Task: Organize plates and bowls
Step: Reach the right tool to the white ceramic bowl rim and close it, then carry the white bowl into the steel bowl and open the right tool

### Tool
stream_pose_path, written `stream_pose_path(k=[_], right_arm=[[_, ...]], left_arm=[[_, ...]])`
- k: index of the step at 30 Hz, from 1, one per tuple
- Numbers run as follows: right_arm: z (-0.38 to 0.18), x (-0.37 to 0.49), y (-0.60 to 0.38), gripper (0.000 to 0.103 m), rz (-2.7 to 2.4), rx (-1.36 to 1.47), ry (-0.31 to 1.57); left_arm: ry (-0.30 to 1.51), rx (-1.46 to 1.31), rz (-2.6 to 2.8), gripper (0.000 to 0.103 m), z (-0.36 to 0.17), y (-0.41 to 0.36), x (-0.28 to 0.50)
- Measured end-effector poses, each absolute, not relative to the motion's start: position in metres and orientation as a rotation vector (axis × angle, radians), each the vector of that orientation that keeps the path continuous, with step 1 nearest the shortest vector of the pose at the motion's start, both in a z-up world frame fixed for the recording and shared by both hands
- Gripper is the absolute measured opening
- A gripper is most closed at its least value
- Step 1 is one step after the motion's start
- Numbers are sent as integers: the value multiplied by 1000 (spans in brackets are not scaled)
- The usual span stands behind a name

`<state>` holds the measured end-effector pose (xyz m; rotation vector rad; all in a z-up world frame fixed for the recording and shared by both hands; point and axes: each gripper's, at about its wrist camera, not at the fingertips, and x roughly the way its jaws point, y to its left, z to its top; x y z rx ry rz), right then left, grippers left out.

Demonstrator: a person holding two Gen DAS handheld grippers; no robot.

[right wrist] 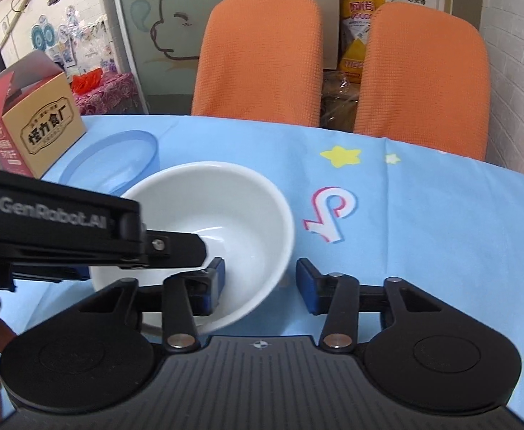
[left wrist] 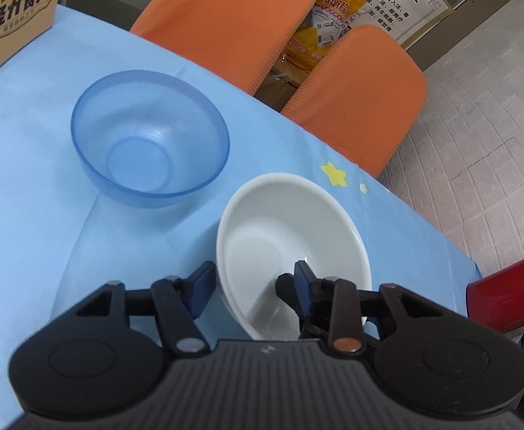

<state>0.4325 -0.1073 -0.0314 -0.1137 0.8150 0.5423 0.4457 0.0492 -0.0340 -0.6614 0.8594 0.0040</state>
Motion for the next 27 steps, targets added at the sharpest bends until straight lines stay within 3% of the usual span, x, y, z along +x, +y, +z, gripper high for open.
stream_pose_path(k=[6, 15, 27], right_arm=[[-16, 411, -107, 66, 545, -122, 788], [33, 331, -123, 79, 504, -153, 683], [28, 197, -147, 86, 397, -58, 646]], left_arm=[[832, -607, -25, 35, -11, 42, 420], [776, -587, -112, 36, 31, 22, 342], [808, -575, -218, 37, 12, -7, 225]])
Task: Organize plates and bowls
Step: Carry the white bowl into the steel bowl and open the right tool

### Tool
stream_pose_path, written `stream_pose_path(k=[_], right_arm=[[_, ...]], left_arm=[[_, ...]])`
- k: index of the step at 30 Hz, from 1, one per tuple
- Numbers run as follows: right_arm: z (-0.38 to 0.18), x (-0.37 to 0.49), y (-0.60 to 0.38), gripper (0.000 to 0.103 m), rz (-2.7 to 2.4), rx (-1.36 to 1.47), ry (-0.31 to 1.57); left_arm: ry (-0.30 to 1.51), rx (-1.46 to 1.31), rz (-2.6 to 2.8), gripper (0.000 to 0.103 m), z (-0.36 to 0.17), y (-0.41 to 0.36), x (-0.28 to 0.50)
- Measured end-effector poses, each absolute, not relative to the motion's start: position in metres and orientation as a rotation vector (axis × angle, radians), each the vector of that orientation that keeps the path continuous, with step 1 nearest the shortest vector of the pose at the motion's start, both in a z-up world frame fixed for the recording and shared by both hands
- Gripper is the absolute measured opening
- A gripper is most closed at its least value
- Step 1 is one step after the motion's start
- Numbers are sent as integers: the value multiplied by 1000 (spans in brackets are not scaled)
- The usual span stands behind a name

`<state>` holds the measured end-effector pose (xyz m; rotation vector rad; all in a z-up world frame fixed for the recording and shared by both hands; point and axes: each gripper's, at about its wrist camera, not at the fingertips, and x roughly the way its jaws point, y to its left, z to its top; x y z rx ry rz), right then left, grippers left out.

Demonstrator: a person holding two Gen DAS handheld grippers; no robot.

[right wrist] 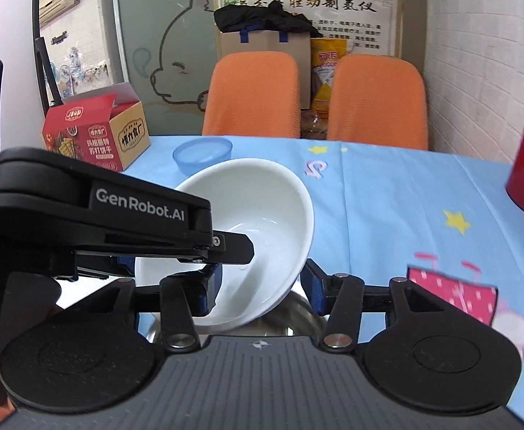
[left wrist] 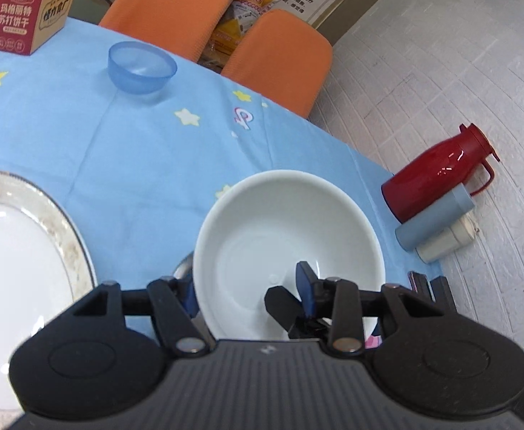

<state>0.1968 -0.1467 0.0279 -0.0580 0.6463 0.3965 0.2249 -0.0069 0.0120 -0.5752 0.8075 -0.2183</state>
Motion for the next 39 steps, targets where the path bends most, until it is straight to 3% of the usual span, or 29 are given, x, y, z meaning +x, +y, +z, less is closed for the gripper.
stream_pose_path(k=[6, 20, 31, 33, 39], right_arm=[[20, 167, -146, 93, 361, -38, 628], [-5, 178, -155, 94, 348, 23, 668], [-8, 174, -177, 101, 329, 134, 624], [-6, 171, -180, 103, 288, 118, 598], [-3, 168, -196, 103, 235, 137, 576]], left_arm=[[807, -530, -238, 38, 7, -14, 197], [844, -479, -209, 40, -15, -20, 214], [790, -515, -240, 61, -8, -6, 219], [767, -517, -241, 70, -3, -4, 217], [730, -509, -216, 73, 5, 4, 215]])
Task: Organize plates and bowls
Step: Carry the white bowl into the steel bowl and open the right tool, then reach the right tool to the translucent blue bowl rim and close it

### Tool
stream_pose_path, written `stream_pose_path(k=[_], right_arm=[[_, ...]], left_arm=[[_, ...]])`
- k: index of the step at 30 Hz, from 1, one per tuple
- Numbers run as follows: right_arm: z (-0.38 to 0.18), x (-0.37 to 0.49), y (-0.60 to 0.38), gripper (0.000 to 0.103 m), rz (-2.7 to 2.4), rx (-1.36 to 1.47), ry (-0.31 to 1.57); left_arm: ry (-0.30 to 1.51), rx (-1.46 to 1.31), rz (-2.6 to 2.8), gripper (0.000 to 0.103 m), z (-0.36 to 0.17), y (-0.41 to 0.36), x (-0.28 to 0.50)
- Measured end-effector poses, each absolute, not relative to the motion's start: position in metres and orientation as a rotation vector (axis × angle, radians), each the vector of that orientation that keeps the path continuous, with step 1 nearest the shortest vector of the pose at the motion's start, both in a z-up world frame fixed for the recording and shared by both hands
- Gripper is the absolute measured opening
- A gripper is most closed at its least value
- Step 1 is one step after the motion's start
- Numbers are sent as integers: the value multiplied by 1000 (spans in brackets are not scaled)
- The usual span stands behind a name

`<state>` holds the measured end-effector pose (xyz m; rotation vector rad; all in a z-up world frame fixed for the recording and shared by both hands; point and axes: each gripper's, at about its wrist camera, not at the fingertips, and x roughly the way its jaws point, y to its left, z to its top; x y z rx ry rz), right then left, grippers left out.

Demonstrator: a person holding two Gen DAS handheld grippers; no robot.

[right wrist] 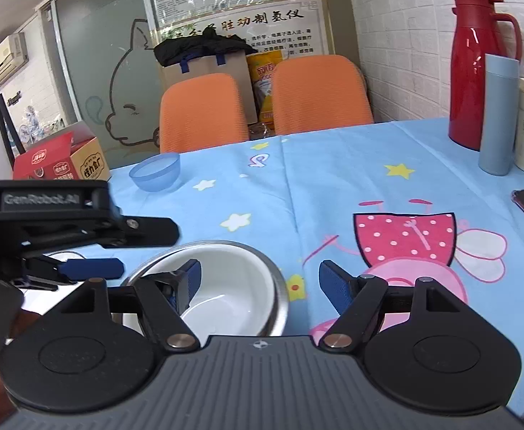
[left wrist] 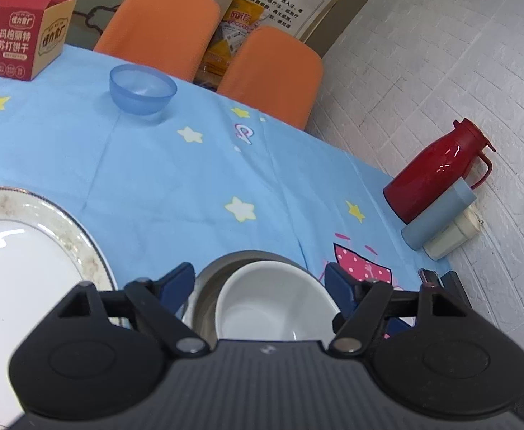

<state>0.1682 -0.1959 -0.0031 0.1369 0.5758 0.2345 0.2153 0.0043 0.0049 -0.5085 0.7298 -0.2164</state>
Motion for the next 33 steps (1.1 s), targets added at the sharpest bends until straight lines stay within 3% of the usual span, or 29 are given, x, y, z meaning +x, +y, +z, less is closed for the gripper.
stream_pose_path(k=[23, 33], right_arm=[[-2, 192, -170, 103, 277, 61, 622], [49, 300, -120, 103, 463, -78, 579]], left_arm=[[734, -431, -94, 73, 20, 98, 254], [706, -483, 27, 73, 16, 173, 332]])
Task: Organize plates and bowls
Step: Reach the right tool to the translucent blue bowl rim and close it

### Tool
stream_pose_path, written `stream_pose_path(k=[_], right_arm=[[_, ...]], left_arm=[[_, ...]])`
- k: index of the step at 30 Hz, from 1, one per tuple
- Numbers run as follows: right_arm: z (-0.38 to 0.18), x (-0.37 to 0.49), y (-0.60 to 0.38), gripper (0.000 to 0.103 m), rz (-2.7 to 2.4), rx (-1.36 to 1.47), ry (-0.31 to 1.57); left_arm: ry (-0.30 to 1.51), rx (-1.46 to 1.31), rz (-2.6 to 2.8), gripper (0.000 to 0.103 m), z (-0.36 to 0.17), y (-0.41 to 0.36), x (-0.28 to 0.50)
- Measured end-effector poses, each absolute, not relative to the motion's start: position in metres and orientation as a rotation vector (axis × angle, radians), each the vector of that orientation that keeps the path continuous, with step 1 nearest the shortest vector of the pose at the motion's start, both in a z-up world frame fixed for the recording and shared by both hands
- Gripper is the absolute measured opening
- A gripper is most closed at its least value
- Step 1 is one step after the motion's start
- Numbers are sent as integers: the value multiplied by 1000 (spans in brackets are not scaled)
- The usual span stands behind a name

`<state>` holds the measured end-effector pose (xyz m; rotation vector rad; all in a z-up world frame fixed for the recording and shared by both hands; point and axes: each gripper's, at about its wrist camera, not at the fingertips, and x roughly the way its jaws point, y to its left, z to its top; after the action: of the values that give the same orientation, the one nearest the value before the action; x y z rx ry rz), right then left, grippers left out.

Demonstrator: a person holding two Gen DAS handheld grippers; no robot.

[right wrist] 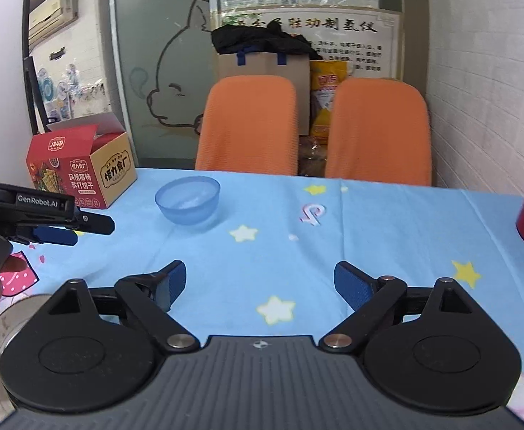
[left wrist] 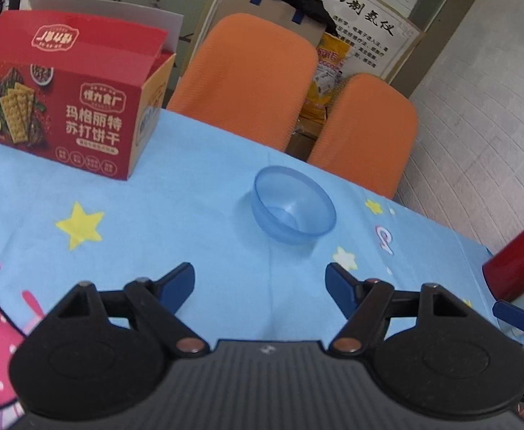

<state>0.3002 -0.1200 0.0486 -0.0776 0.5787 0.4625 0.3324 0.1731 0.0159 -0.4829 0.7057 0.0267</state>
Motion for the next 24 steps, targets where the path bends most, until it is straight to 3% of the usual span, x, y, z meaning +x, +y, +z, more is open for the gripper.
stream_pose_path(k=[10, 24], right_arm=[[16, 427, -33, 103, 551, -158, 698], [-25, 470, -7, 103, 565, -173, 781]], left_arm=[[745, -490, 43, 73, -4, 188, 432], [823, -417, 46, 73, -33, 176, 480]])
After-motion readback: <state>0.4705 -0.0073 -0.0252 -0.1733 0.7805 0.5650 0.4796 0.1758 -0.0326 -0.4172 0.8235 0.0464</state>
